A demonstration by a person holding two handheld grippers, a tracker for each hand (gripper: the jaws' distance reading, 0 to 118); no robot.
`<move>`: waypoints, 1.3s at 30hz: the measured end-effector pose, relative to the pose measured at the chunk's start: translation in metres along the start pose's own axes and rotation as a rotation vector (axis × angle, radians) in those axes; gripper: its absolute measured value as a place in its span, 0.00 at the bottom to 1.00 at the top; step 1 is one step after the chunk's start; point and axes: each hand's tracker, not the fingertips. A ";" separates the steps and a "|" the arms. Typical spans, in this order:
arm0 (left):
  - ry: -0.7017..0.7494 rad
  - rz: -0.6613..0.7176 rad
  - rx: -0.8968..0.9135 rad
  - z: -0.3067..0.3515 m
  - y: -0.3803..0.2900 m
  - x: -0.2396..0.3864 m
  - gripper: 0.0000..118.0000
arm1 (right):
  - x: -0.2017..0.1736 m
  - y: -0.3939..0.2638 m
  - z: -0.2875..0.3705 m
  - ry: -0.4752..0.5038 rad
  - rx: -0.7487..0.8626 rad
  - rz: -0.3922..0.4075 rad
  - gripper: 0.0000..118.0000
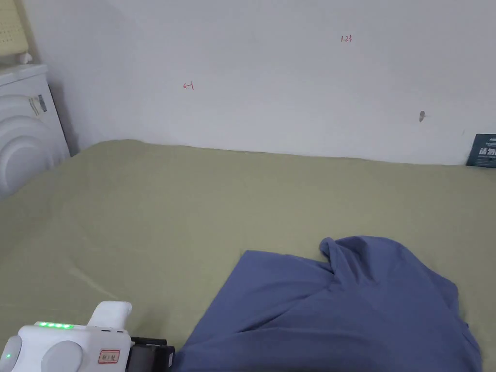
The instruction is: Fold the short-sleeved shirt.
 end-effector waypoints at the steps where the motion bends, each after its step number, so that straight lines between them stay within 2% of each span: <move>1: -0.036 -0.025 0.005 -0.004 0.000 0.000 0.92 | 0.000 0.001 0.000 -0.004 -0.003 0.002 0.00; 4: -0.021 -0.007 -0.061 -0.029 0.002 0.001 0.89 | 0.004 0.004 0.001 -0.011 -0.008 -0.008 0.00; 5: -0.014 0.006 -0.080 -0.033 0.000 0.002 0.74 | 0.004 0.005 0.001 -0.014 -0.010 -0.012 0.00; 6: -0.033 0.022 -0.093 -0.037 -0.001 0.001 0.51 | 0.004 0.007 0.001 -0.016 -0.009 -0.014 0.00; 7: -0.047 0.048 -0.086 -0.037 -0.004 -0.003 0.18 | 0.004 0.009 0.000 -0.018 -0.010 -0.011 0.00; 8: -0.050 0.063 -0.064 -0.038 -0.007 -0.003 0.02 | 0.005 0.013 -0.001 -0.021 -0.011 -0.004 0.00; 11: -0.130 0.106 -0.038 -0.041 -0.018 -0.002 0.02 | 0.003 0.029 -0.006 -0.019 -0.011 0.025 0.00; 15: -0.126 0.101 -0.045 -0.038 -0.023 -0.003 0.02 | -0.002 0.077 -0.024 0.041 -0.029 0.101 0.00; 18: -0.143 0.152 -0.056 -0.032 -0.019 -0.009 0.02 | -0.006 0.138 -0.044 0.057 -0.006 0.128 0.00; 21: -0.134 0.147 -0.061 -0.025 -0.017 0.001 0.02 | -0.010 0.210 -0.074 0.089 -0.006 0.149 0.00; 22: -0.127 0.140 -0.061 -0.025 -0.018 0.003 0.02 | -0.014 0.231 -0.084 0.069 -0.009 0.170 0.00; 24: -0.123 0.125 -0.072 -0.025 -0.020 0.006 0.02 | -0.015 0.279 -0.109 0.052 -0.030 0.260 0.00; 26: -0.121 0.119 -0.077 -0.025 -0.016 0.006 0.02 | -0.011 0.320 -0.134 0.033 0.004 0.297 0.02; 27: -0.118 0.121 -0.084 -0.026 -0.017 0.007 0.02 | -0.010 0.340 -0.148 0.035 0.002 0.329 0.16; 28: -0.119 0.130 -0.086 -0.026 -0.017 0.006 0.02 | -0.008 0.355 -0.158 0.039 0.000 0.361 0.51; 29: -0.122 0.139 -0.090 -0.028 -0.013 0.005 0.02 | -0.010 0.368 -0.174 -0.016 -0.025 0.426 0.99; 30: -0.123 0.140 -0.089 -0.028 -0.013 0.005 0.02 | -0.013 0.379 -0.188 -0.032 -0.107 0.480 0.97; 31: -0.125 0.143 -0.090 -0.028 -0.014 0.004 0.02 | -0.014 0.390 -0.199 -0.012 -0.069 0.536 0.93; 33: -0.125 0.161 -0.090 -0.032 -0.011 0.000 0.02 | -0.020 0.395 -0.222 -0.031 -0.125 0.644 0.93; 36: -0.131 0.184 -0.091 -0.031 -0.013 -0.003 0.02 | -0.016 0.388 -0.256 -0.077 -0.170 0.690 0.92; 37: -0.131 0.185 -0.093 -0.034 -0.010 -0.001 0.02 | -0.015 0.388 -0.264 -0.080 -0.169 0.690 0.89; 38: -0.131 0.184 -0.093 -0.033 -0.011 -0.001 0.02 | -0.013 0.389 -0.269 -0.073 -0.176 0.686 0.74; 39: -0.131 0.185 -0.095 -0.033 -0.011 -0.002 0.02 | -0.011 0.391 -0.271 -0.053 -0.191 0.666 0.52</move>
